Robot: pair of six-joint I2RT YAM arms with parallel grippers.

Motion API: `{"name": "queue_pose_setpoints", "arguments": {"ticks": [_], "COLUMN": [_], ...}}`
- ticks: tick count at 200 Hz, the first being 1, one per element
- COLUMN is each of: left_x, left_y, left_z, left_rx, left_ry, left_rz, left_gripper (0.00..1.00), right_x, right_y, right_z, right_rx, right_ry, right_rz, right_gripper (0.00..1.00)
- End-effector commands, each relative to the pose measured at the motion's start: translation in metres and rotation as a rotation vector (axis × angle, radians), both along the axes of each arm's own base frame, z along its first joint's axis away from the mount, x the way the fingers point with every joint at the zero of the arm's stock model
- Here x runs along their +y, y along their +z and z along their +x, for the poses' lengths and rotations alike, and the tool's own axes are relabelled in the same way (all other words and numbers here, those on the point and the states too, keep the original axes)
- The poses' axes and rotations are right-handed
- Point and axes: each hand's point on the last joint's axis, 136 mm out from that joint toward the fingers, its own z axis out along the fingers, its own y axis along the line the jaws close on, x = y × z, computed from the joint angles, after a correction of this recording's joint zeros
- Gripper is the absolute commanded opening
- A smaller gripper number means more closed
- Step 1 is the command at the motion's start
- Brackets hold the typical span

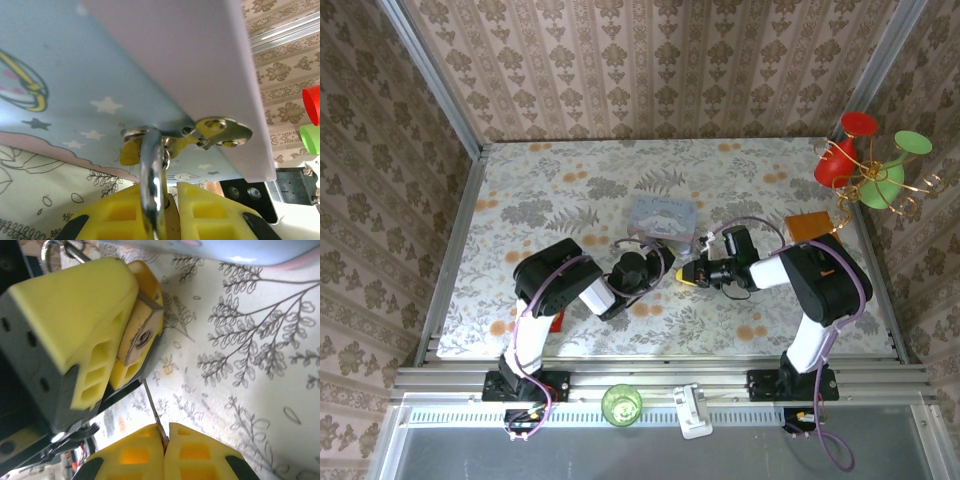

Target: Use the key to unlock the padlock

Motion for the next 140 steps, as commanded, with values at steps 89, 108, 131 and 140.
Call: {"name": "queue_pose_setpoints", "arguments": {"ticks": [89, 108, 131, 140], "left_x": [0.004, 0.0, -0.004, -0.005], "left_y": [-0.035, -0.033, -0.031, -0.031], "left_z": [-0.023, -0.024, -0.025, -0.025], "left_rx": [0.11, 0.116, 0.122, 0.127], "left_ry": [-0.088, -0.098, -0.111, -0.114], "left_rz": [-0.001, -0.013, -0.029, -0.033], "left_gripper": [0.0, 0.0, 0.0, 0.0], "right_x": [-0.001, 0.0, 0.005, 0.005], "right_y": [0.013, 0.008, 0.011, 0.007], "right_z": [0.001, 0.006, 0.013, 0.014], "right_rx": [0.059, 0.069, 0.059, 0.073], "right_ry": [-0.002, -0.017, -0.018, -0.023], "right_rz": [0.168, 0.178, 0.245, 0.247], "right_gripper": [0.0, 0.0, 0.0, 0.0]}}
